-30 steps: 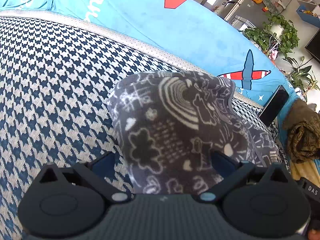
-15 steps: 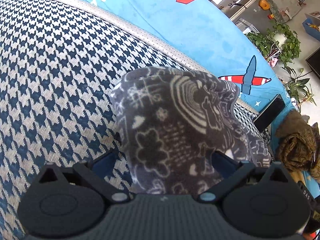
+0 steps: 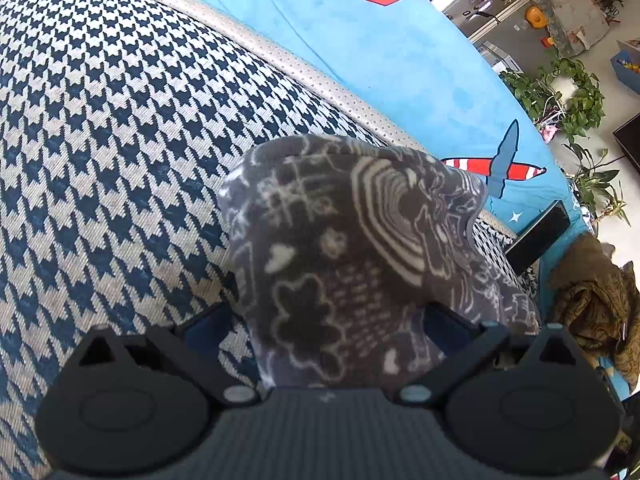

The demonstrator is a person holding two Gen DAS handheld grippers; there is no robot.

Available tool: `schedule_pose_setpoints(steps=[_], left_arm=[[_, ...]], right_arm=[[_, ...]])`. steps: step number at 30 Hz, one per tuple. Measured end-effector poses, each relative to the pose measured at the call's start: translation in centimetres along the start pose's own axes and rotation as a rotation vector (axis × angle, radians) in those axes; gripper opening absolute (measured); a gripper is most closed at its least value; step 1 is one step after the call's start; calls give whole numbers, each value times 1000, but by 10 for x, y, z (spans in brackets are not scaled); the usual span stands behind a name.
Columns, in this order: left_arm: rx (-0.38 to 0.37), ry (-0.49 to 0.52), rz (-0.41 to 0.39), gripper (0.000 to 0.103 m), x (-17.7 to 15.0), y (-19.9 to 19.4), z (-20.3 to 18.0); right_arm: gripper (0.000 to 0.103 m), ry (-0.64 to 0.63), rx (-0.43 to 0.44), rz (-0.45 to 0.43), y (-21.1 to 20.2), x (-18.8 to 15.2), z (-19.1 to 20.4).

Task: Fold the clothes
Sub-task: 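Hold the bundle with the left tool while the right tool approaches its end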

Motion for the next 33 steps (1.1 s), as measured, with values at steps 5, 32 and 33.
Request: schedule_pose_setpoints(steps=[5, 32, 33], left_arm=[[-10, 5, 8, 103, 3, 3, -1], [1, 111, -19, 103, 3, 21, -23], [1, 107, -21, 103, 3, 21, -23]], right_arm=[[98, -12, 11, 2, 9, 2, 6], [100, -132, 44, 2, 41, 0, 39], [100, -144, 38, 3, 41, 0, 40]])
Point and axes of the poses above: each gripper's, at about its wrist camera, not at the fingertips, and y roughly the way its jaws point, z to its left, x to its top, the point moved 6 cm from there along y, roughly the way its jaws point, and after that the axes turned 3 degrees about x, right-handed, at the moved point
